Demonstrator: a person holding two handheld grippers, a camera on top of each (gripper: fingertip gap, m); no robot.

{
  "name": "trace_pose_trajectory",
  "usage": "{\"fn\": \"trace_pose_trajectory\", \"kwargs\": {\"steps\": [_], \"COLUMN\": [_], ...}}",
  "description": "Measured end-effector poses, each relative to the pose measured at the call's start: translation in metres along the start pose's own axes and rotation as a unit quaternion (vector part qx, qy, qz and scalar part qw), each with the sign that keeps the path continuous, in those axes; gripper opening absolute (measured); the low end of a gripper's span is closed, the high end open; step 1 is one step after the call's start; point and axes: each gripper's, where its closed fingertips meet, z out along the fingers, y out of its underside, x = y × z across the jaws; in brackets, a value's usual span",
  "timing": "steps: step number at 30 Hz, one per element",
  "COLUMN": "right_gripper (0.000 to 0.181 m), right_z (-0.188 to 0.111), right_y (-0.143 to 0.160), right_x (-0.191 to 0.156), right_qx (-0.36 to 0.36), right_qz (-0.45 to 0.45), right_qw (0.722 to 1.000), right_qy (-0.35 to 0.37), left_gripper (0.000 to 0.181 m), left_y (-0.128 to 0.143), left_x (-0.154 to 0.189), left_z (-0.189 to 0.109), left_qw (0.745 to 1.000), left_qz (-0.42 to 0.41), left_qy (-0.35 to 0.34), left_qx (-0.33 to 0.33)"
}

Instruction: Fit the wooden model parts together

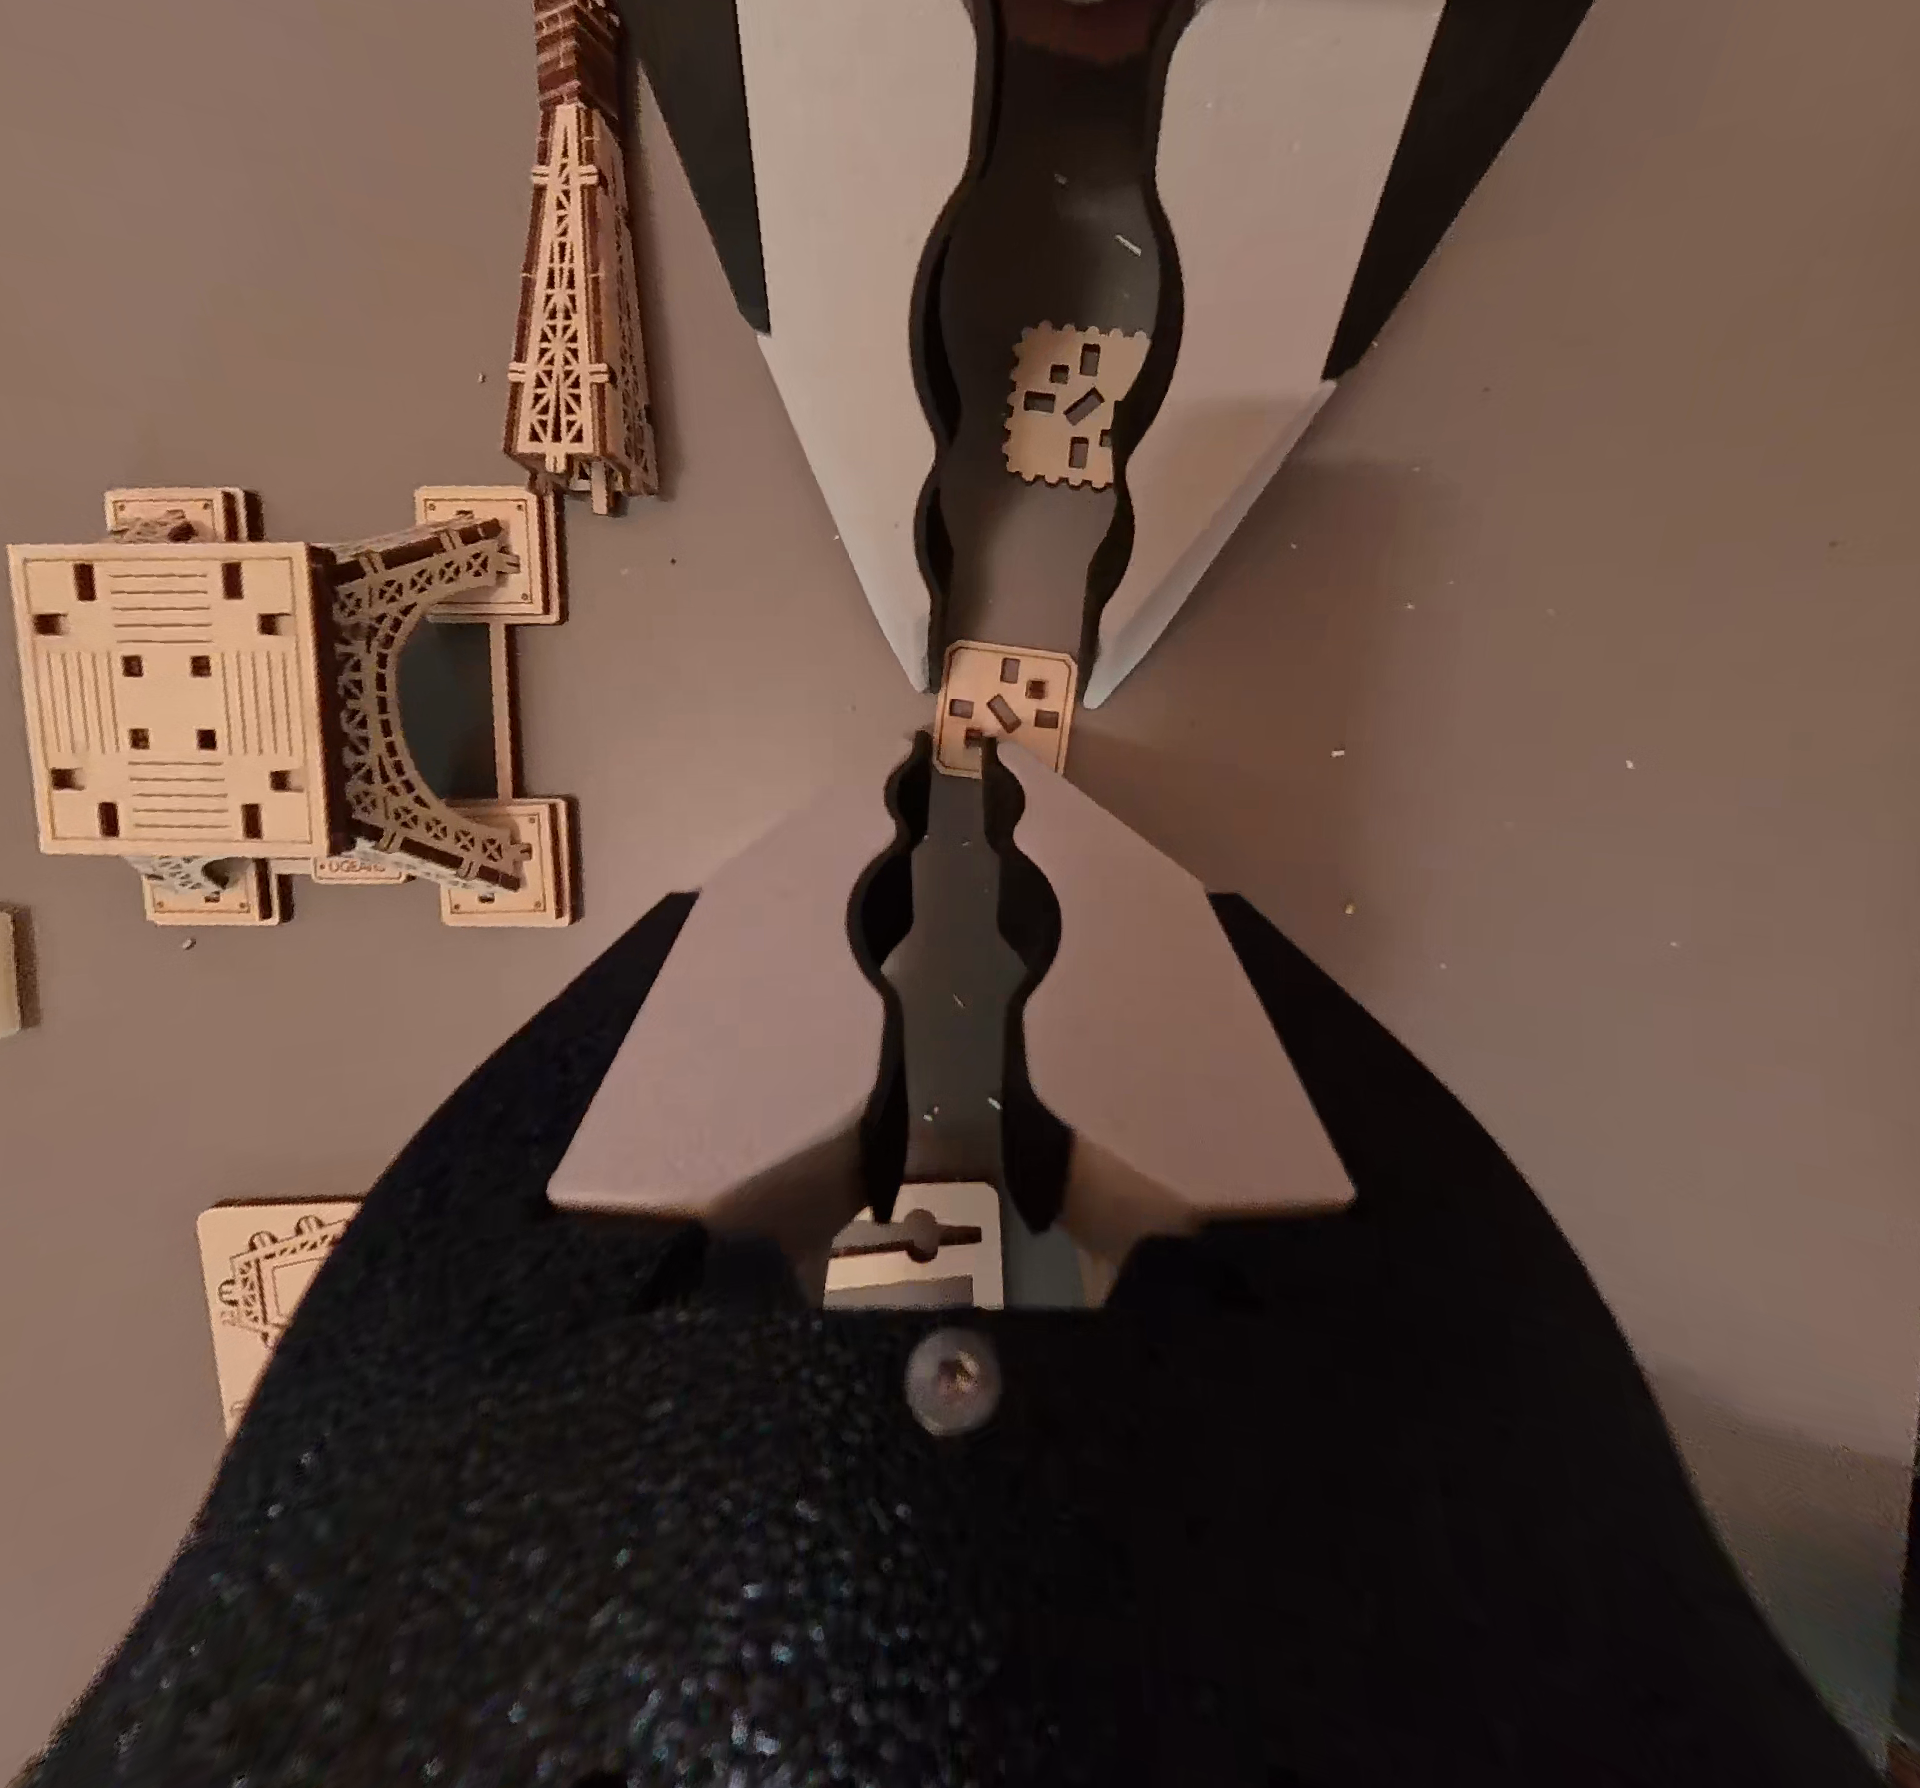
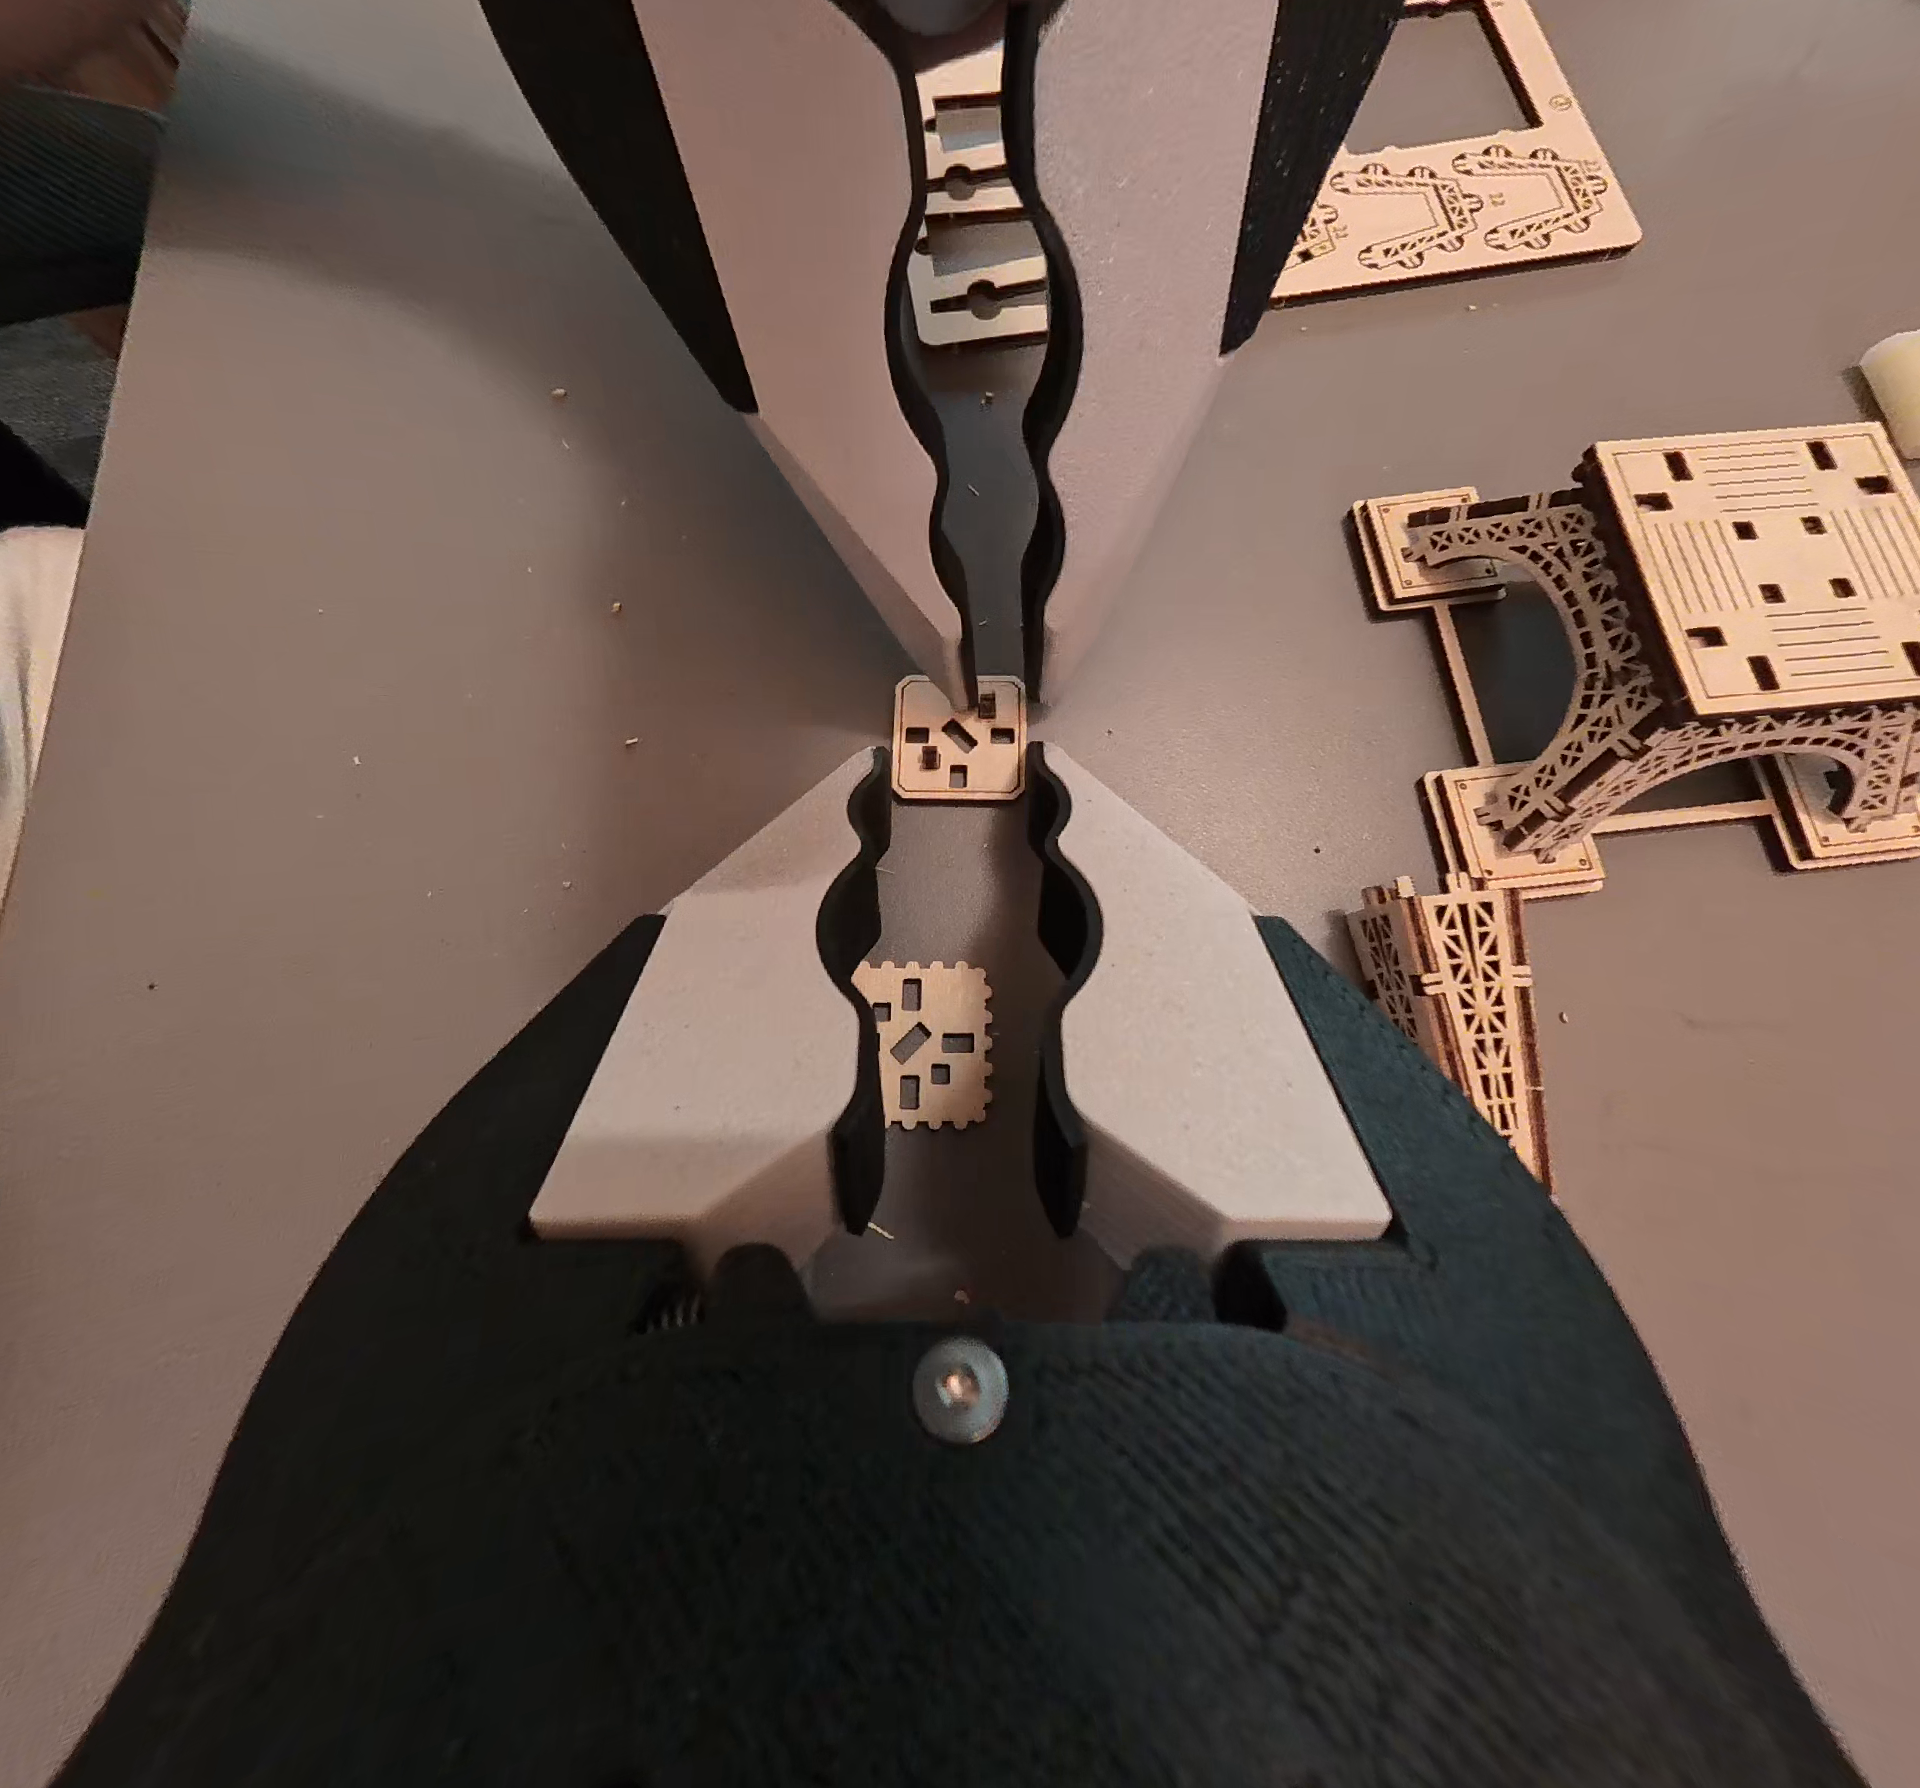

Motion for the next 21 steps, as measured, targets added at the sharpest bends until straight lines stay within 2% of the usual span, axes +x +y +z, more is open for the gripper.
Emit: {"fn": "trace_pose_trajectory", "kwargs": {"steps": [1, 21], "right_gripper": [0.024, 0.025], "right_z": [0.0001, 0.0001], "right_y": [0.0001, 0.0006], "right_x": [0.0001, 0.0005], "right_qx": [0.000, 0.000], "right_qz": [0.000, -0.002], "right_qw": [1.000, 1.000], "right_qy": [0.000, 0.002], "left_gripper": [0.006, 0.001], "left_y": [-0.0004, -0.0022], "left_x": [0.0001, 0.0030], "left_z": [-0.0004, 0.0006], "left_qw": [1.000, 0.999], "left_qz": [0.002, 0.040], "left_qy": [0.000, 0.008], "left_qx": [0.000, -0.030]}}
